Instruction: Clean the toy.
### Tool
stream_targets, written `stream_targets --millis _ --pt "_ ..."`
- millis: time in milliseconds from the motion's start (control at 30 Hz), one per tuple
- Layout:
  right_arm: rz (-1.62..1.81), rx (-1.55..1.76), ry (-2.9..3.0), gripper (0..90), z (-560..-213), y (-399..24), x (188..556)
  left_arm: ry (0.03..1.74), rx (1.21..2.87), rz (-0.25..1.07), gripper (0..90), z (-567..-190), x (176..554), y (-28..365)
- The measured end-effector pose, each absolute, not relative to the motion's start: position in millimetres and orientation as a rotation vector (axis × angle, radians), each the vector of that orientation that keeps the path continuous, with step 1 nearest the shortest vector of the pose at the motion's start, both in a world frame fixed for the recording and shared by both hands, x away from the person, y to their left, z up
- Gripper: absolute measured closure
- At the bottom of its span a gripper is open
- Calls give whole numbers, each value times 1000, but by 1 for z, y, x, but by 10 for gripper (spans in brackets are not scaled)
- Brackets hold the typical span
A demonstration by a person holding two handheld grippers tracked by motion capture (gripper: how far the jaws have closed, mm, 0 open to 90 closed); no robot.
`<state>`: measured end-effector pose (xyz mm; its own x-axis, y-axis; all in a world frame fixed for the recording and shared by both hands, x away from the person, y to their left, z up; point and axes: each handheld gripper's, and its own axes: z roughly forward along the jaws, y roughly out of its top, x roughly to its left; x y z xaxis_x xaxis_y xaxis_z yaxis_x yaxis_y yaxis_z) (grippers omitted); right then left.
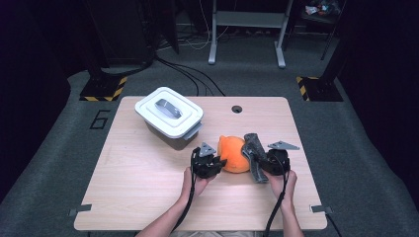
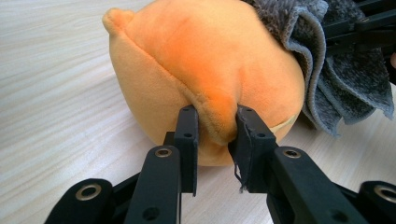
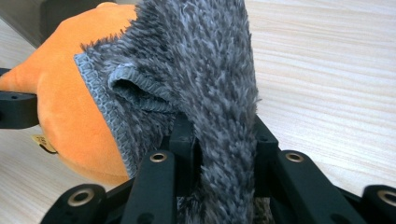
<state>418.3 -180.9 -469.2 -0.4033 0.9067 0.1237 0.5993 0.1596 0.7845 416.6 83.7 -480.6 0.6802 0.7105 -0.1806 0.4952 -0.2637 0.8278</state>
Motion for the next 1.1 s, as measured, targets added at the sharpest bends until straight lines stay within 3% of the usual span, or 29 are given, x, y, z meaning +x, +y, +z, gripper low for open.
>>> stream_targets --millis 333,667,833,1100 --pt "1090 1422 2077 691 -466 -181 423 866 1996 350 453 -485 413 85" --pt "1086 1443 2078 691 -466 -183 427 757 2085 473 402 -488 412 70" --pt "1080 1449 2082 692 -466 -184 429 715 2098 521 505 -490 411 65" --pt "1123 1443 2074 715 -463 -186 428 756 2056 461 747 -490 415 70"
